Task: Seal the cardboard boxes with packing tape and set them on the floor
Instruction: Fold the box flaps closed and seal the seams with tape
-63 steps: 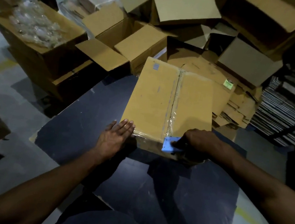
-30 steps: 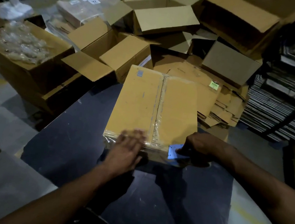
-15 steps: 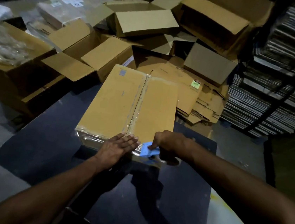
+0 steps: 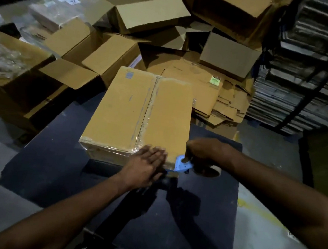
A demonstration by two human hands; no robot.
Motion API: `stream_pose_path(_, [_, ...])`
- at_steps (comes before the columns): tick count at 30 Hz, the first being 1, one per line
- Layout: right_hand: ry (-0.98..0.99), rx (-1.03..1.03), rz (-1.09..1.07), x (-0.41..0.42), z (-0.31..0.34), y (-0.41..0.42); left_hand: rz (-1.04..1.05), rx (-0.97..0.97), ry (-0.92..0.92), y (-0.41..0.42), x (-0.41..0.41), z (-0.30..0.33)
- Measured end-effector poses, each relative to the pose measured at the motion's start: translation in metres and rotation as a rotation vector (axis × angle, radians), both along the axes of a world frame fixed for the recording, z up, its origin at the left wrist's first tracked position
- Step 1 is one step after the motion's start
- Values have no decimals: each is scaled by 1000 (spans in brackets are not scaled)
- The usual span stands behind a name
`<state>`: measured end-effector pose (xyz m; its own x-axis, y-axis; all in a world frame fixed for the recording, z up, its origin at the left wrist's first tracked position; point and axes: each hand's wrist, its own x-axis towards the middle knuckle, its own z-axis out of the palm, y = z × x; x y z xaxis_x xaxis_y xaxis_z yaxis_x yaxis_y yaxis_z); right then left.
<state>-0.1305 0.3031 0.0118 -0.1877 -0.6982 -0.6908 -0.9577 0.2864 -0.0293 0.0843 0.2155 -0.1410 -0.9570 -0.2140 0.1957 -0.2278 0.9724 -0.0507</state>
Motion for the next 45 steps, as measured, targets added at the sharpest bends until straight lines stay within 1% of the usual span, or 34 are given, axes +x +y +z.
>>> stream_pose_path(2, [-43,41,-71,1,1,-9,-43,21,-86,22,-19,-2])
stream_pose_path(4, [-89,51,-117,-2,0,-12,-53,57,-114,27,-27,-3])
stream_pose_path(6, [-112,41,-137,-10,-5,1,-52,44,-109,24,-27,-2])
stream_pose_path(8, [-167,8,-210,-16,-3,21,-65,41,-102,21,-24,0])
stream_pose_path(11, [-198,18,-215,-29,4,41,-68,107,-107,23,-23,-1])
stream_pose_path(13, [-224,23,-275,-41,10,54,-89,141,-100,22,-22,-5])
stream_pose_path(15, [-294,40,-359,-49,19,71,-92,156,-88,21,-21,-6])
stream_pose_path(20, [-345,61,-443,-59,26,83,-92,180,-53,21,-22,-8])
stream_pose_path(22, [-325,82,-407,-59,20,87,-81,197,-63,21,-22,-6])
stream_pose_path(24, [-281,6,-338,-59,9,93,-70,212,-70,20,-24,-2])
stream_pose_path(25, [-261,-76,-358,-59,2,93,-72,209,-78,19,-24,-2])
stream_pose_path(26, [-257,-111,-357,-58,-6,91,-81,203,-95,17,-23,-1])
stream_pose_path(27, [-180,-82,-247,-54,-19,88,-94,199,-123,15,-22,2])
stream_pose_path(28, [-151,-14,-151,-49,-33,77,-110,191,-147,14,-22,6])
stream_pose_path(29, [-116,-16,-98,-44,-41,68,-117,187,-169,12,-24,12])
stream_pose_path(31, [-146,42,-152,-46,-58,50,-103,176,-210,9,-30,32])
stream_pose_path(33, [-160,81,-209,-50,-68,45,-134,113,-232,3,-37,49])
stream_pose_path(34, [-145,51,-239,-50,-71,43,-160,86,-244,1,-41,58])
stream_pose_path(35, [-105,-16,-217,-51,-75,41,-187,79,-259,0,-45,66])
stream_pose_path(36, [-55,-33,-156,-48,-76,42,-217,85,-270,-1,-49,74])
stream_pose_path(38, [8,9,-51,-41,-77,42,-266,100,-254,-4,-55,83])
stream_pose_path(40, [120,-13,14,-36,-86,50,-275,119,-241,-6,-66,91])
stream_pose_path(41, [133,1,62,-38,-93,57,-275,136,-248,-7,-72,92])
stream_pose_path(43, [-22,106,-41,-45,-104,72,-310,193,-297,-9,-87,92])
stream_pose_path(44, [-71,131,-101,-51,-114,79,-350,230,-359,-10,-96,89])
stream_pose_path(45, [-125,108,-202,-59,-126,84,-398,249,-434,-11,-105,86])
